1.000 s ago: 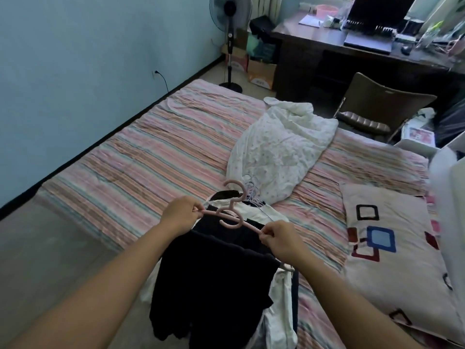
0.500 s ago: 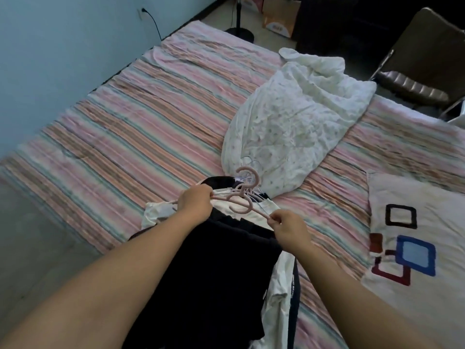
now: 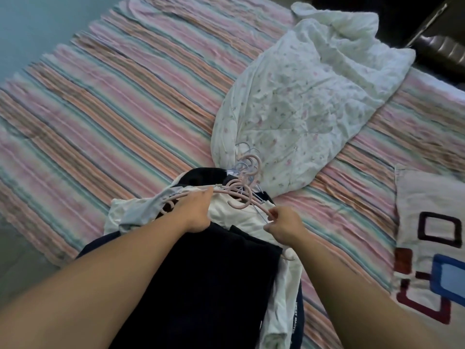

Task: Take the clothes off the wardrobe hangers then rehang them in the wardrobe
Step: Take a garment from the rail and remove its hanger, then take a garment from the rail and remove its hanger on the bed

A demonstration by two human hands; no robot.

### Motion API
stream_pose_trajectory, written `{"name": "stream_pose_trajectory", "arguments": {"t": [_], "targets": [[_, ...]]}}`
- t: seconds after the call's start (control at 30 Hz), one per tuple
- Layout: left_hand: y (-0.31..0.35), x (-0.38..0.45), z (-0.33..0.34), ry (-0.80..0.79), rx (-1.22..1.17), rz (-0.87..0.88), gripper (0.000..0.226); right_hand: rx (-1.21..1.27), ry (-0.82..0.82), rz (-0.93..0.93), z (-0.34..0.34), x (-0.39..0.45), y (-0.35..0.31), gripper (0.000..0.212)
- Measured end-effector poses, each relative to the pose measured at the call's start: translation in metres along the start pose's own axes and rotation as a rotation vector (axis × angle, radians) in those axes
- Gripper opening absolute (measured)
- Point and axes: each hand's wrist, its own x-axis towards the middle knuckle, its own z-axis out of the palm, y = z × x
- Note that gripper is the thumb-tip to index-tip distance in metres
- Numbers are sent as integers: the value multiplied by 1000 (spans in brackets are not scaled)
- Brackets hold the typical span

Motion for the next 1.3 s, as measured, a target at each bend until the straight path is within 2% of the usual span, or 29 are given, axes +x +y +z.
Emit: {"name": "stream_pose_trajectory", "arguments": {"t": [0.13, 0.33, 0.57, 0.77, 0.9, 1.0, 1.07, 1.13, 1.3], "targets": [[-8, 20, 14, -29, 15, 1, 87, 36, 36, 22, 16, 27, 10, 6], [-9, 41, 23, -66, -21, -56, 88, 113, 61, 32, 33, 45, 16, 10], [-3, 36, 18, -3, -45, -65, 83, 107, 36, 34, 31, 32, 15, 18], [-2, 4, -9, 56, -20, -37, 47, 63, 29, -34, 4, 2, -7, 21], [0, -28, -36, 76, -22, -26, 32, -4, 39, -145, -25, -29, -38, 19], [1, -66, -74, 145, -57, -18, 34, -93, 11, -268, -54, -61, -76, 12], [1, -95, -103, 185, -58, -3, 37, -141, 15, -342, -76, -87, -106, 19], [-3, -126, -133, 220, -34, 7, 40, -182, 25, -406, -96, -113, -136, 15], [-15, -219, -205, 305, -18, 10, 49, -232, 63, -560, -133, -193, -215, 36]]}}
